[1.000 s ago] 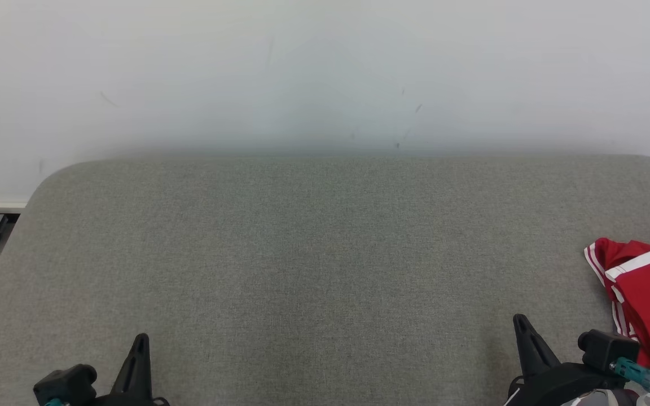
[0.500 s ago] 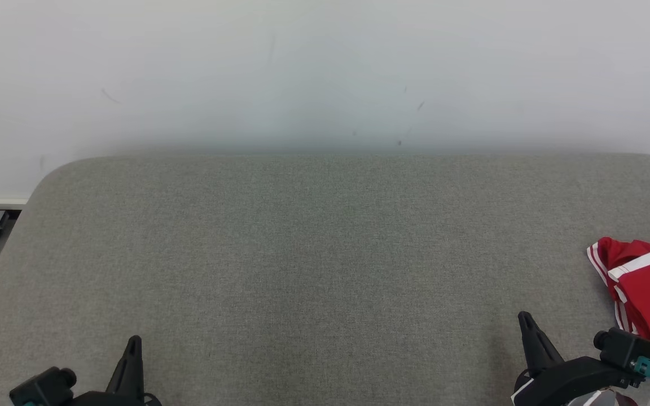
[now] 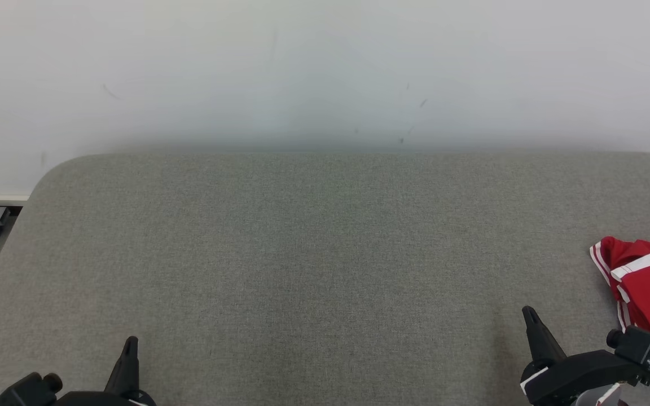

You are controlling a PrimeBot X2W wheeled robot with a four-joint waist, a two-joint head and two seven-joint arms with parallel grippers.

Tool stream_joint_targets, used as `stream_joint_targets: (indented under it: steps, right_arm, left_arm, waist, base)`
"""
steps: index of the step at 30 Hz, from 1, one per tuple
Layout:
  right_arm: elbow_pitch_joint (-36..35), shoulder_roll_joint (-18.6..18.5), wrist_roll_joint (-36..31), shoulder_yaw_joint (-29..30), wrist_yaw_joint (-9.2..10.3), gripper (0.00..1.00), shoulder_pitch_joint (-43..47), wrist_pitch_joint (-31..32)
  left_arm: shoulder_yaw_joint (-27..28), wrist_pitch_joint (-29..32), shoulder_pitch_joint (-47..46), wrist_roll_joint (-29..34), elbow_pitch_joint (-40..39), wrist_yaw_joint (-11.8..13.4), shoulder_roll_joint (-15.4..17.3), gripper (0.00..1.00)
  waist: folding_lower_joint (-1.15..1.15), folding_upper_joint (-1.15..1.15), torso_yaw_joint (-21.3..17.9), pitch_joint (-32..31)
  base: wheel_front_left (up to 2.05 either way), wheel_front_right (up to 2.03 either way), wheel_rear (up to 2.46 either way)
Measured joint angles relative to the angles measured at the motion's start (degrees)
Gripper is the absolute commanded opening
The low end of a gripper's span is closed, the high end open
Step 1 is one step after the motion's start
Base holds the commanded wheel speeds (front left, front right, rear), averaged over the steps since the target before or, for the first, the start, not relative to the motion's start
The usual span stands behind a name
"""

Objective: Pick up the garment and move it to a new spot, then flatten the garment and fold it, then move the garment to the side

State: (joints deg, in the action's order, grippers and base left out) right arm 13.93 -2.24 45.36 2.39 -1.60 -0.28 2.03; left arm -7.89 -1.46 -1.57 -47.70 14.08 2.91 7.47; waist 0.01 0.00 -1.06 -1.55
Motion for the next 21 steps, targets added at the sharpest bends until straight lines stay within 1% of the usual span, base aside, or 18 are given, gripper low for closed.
stream_joint_targets:
  steps: [2,6,21]
  right_arm:
    - [0.09,0.0,1.33,0.18,-0.46,0.0,-0.31,0.04]
    - [0.37,0.0,4.26,0.57,-0.54,0.0,-0.3,0.51]
    - [0.81,-0.01,14.78,1.72,-1.78,0.0,-1.56,1.52]
  left_arm:
    - [0.26,0.18,-0.01,-1.1,0.07,-0.48,-0.14,0.0]
    - [1.31,0.74,-0.13,-4.01,0.13,-0.98,-0.31,0.0]
    - [4.09,2.52,-1.2,-13.85,0.92,-3.02,-1.7,0.0]
  waist:
    - [0.0,0.0,0.03,0.05]
    - [0.0,0.0,0.1,0.15]
    - [0.0,0.0,0.34,0.53]
  base:
    - [0.0,0.0,0.0]
    - [0.0,0.0,0.0]
    - [0.0,0.0,0.0]
